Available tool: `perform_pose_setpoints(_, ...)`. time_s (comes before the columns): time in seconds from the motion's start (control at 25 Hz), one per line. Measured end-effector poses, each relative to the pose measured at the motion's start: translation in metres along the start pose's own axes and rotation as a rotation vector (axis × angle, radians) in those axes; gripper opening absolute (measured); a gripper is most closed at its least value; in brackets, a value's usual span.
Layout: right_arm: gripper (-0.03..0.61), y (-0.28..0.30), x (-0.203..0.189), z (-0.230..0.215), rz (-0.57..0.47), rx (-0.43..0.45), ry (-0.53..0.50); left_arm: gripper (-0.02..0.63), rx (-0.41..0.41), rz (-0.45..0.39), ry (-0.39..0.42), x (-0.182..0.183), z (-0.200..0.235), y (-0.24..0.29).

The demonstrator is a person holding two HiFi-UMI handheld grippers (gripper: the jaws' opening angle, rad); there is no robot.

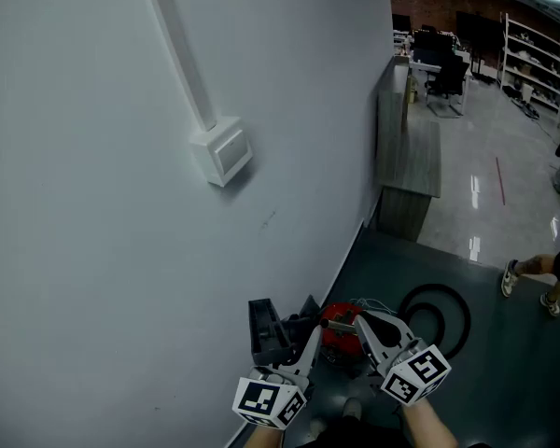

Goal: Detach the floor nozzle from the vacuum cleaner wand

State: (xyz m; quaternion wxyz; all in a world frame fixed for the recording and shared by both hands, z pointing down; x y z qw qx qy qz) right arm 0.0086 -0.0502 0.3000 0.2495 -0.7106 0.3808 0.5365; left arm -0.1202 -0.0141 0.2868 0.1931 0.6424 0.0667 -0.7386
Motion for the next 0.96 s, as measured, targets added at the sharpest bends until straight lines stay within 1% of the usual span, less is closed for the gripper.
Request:
perform_pose_setpoints(0.16,0.018,-0.0018,0.0056,0.0023,-0.010,0.003,-0.003,0.178,-0.007,-0.018,0.009,0.0052,-0.0028,-0.0032)
perform_pose_setpoints(0.56,0.018,-0.0026,0.0054,0.0006,-0.012,-0.001,-0.004,0.178,-0.009,-0.030,0.014,0.0079,-0.0033,-0.0015)
perform_pose_setpoints(0.96,0.018,-0.0004,0.0007,-0.0005,-0.005,0.006,0.006,0.178,0.003,-0.013,0.007,0.0017,-0.0002,-0.0007)
Point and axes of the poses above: the fingertips, and each gripper's own axes: y forward along the fingers, z to its left, x out of its top, the point moved 3 cm from there along -y, backward along the fingers, and after that the axes turned 9 degrees about z, right-handed, at the moved point
